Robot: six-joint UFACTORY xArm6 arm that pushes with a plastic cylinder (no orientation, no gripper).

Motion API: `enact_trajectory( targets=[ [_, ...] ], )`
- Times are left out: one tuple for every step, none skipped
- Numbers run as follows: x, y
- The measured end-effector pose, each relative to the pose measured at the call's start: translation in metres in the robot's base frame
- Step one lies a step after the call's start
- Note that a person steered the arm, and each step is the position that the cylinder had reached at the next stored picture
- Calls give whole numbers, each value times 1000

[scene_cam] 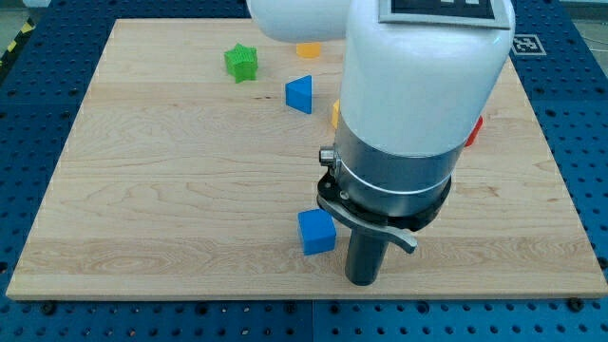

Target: Slightly move the blue cube towards the top

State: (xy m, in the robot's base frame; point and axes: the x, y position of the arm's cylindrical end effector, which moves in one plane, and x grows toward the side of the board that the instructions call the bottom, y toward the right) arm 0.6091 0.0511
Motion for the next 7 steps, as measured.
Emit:
enact_trajectory(
  targets=[
    [0,-13],
    [0,-23],
    [0,-24],
    [-3,-23],
    [-16,-15],
    [-24,-14],
    [-25,-14]
  ],
)
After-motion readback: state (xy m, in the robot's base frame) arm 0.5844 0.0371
